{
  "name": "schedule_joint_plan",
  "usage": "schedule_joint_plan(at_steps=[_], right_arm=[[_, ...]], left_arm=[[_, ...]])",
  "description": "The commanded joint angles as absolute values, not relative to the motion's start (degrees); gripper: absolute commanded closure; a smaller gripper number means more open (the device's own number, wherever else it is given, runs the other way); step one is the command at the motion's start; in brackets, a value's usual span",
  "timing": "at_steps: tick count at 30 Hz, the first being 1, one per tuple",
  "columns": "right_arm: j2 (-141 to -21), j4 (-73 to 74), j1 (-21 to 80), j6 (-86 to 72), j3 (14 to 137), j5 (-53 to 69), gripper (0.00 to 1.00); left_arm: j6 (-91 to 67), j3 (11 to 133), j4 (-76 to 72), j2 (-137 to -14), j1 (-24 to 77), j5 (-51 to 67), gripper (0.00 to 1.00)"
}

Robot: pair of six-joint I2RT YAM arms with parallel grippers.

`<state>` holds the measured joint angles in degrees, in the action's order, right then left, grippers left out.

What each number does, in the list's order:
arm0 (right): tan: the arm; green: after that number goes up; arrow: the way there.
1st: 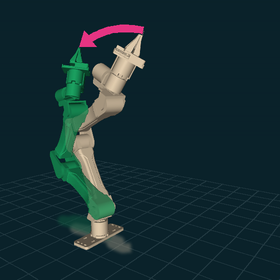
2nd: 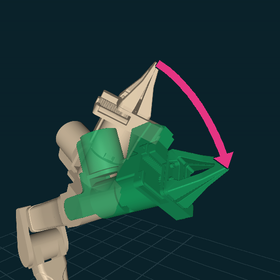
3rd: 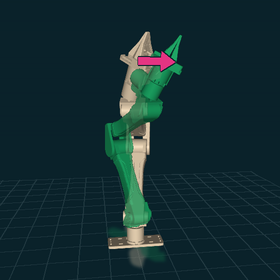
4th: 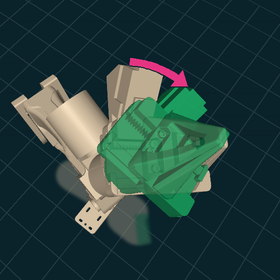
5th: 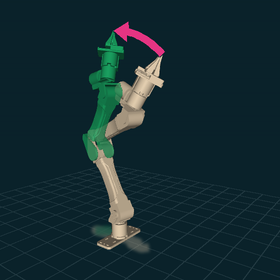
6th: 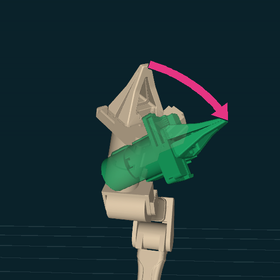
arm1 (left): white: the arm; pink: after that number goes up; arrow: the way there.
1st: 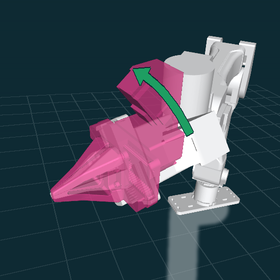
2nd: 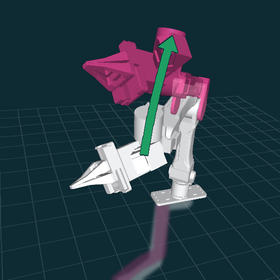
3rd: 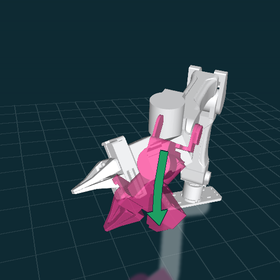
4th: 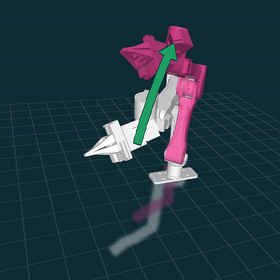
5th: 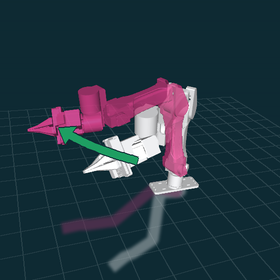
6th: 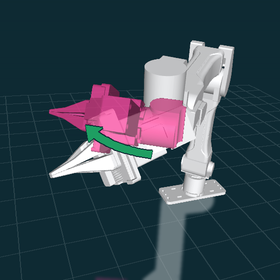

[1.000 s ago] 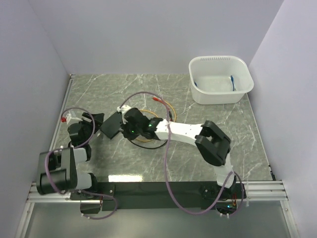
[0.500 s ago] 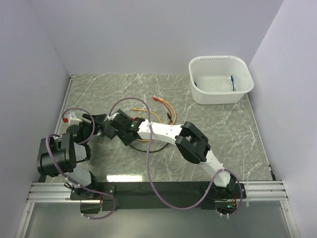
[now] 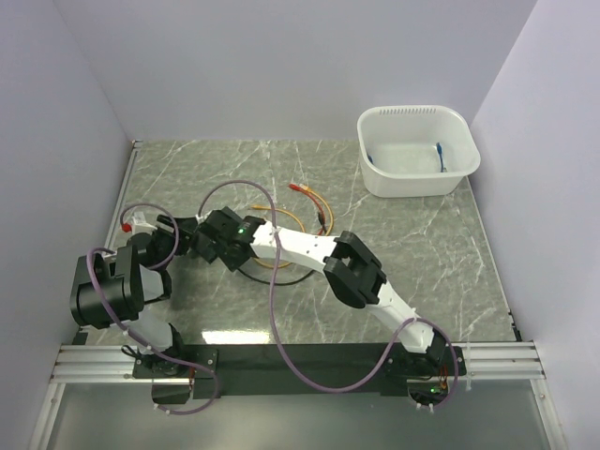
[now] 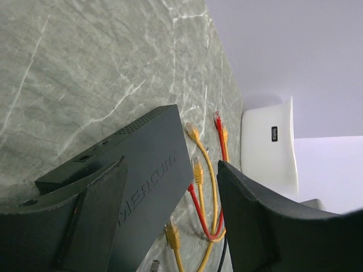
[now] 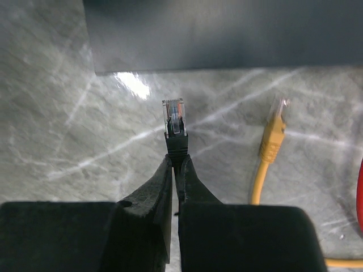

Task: Insert the plug into the switch port

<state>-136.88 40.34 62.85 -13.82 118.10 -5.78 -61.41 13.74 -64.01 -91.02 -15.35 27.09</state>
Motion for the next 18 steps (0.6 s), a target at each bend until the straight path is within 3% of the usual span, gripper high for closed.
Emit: schedule_joint_plan(at_steps=[1, 4, 10, 18], right_arm=[[-139.39, 43.50, 62.58, -13.62, 123.74, -6.07, 1.00], [-140.01, 43.60, 62.67, -13.80, 124.63, -6.59, 1.00], [-133.34, 38.59, 62.75, -14.15, 113.05, -7.38, 1.00], [-132.36, 38.05, 62.75, -14.76, 111.53, -7.03, 1.00]], left_arm=[[-61.87, 15.47, -60.82, -90.18, -15.56, 26.81, 0.30], [-62.66, 15.12, -61.17, -90.53, -15.47, 26.98, 0.31], [-65.39, 14.24, -64.78, -93.51, -13.63, 27.25, 0.33], [-66.09, 15.29, -66.88, -95.18, -10.72, 26.28, 0.33]])
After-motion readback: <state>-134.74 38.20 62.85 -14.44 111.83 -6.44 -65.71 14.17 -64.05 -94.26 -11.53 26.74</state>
